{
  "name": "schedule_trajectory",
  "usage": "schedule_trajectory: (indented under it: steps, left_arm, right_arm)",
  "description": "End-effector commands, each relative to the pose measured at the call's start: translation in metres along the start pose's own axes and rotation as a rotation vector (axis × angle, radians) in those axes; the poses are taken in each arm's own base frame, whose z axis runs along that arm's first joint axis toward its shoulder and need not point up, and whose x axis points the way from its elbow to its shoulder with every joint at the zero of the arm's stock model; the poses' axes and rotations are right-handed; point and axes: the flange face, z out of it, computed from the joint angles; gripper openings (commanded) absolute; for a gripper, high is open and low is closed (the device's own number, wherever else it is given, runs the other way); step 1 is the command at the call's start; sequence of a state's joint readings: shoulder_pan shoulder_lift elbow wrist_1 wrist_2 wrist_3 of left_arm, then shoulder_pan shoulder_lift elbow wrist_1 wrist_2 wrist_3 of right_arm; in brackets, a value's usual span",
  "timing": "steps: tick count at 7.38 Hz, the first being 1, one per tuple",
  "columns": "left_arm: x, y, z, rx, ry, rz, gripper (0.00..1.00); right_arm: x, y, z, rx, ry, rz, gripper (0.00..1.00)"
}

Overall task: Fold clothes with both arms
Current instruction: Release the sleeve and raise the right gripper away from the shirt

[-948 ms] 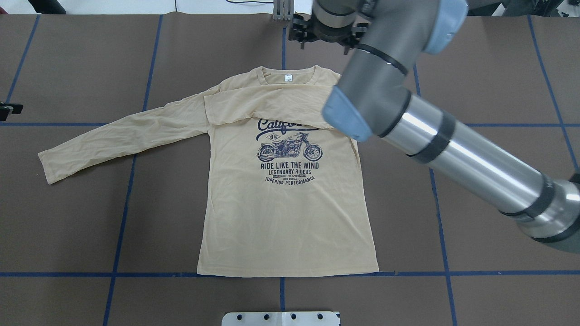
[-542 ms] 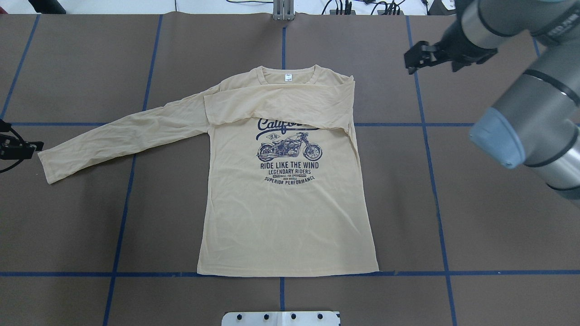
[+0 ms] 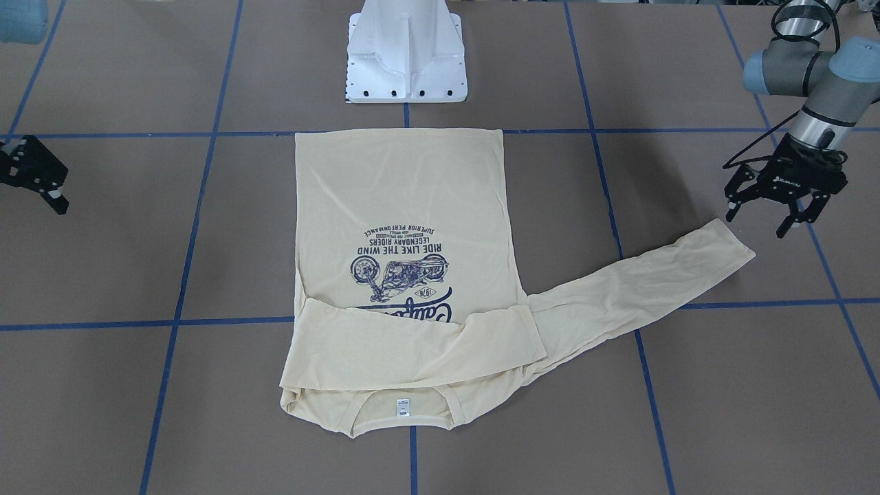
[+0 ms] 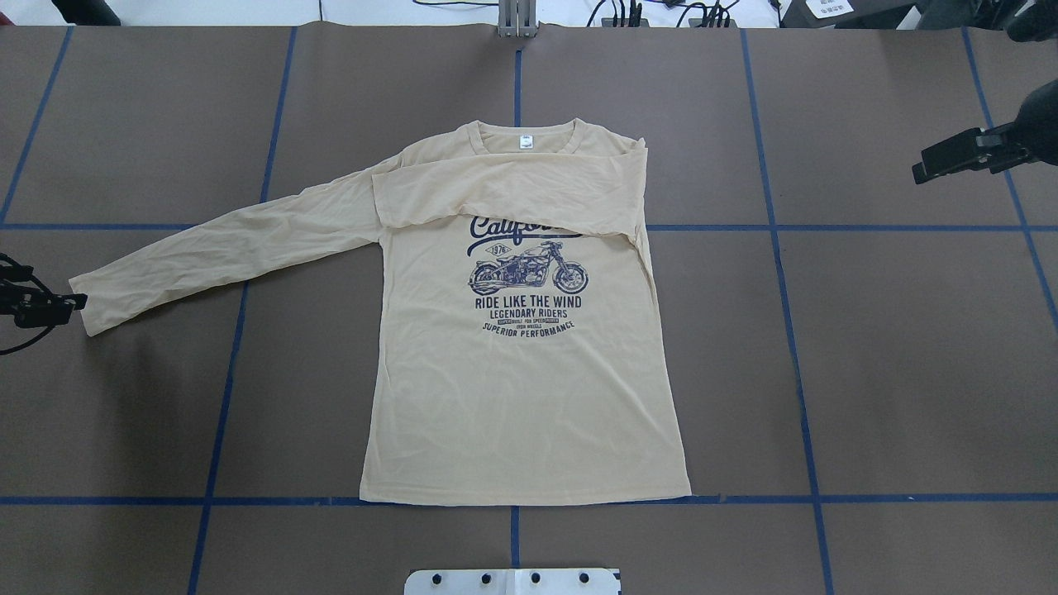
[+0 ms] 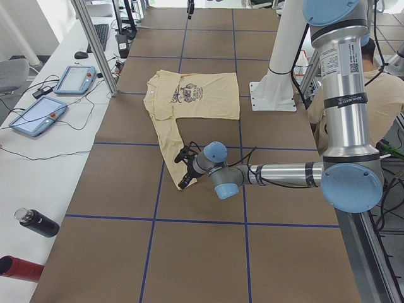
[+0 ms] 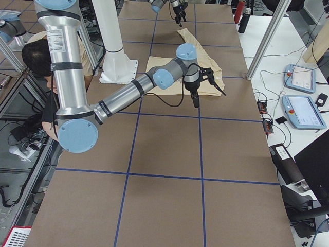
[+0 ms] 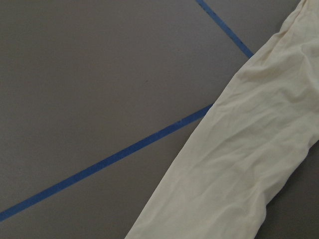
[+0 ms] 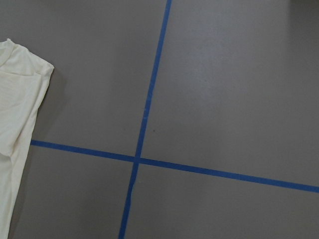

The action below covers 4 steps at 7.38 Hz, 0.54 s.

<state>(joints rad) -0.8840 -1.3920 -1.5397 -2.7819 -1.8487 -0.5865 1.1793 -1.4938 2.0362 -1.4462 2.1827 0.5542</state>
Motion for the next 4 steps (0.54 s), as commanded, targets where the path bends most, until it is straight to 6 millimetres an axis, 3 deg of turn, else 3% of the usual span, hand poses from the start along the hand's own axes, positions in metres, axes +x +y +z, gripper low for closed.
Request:
schedule_trajectory:
  steps: [1, 3, 4]
  left_arm:
    - [0.0233, 0.0129, 0.0175, -0.007, 0.016, -0.001, 0.86]
    - [0.0261, 0.0153, 0.0198, -0.014, 0.019, 0.007, 0.67]
    - [0.0290, 0.0177, 0.0218, -0.021, 0.023, 0.015, 0.67]
  right_arm:
    - [0.0156, 0.0095, -0.0039, 0.002, -0.018, -0.001, 0.99]
    - [0.0150, 0.0090, -0.0042, 0.003, -0.019, -0.002, 0.99]
    - [0.0150, 0.0090, -0.0042, 0.003, -0.019, -0.002, 0.99]
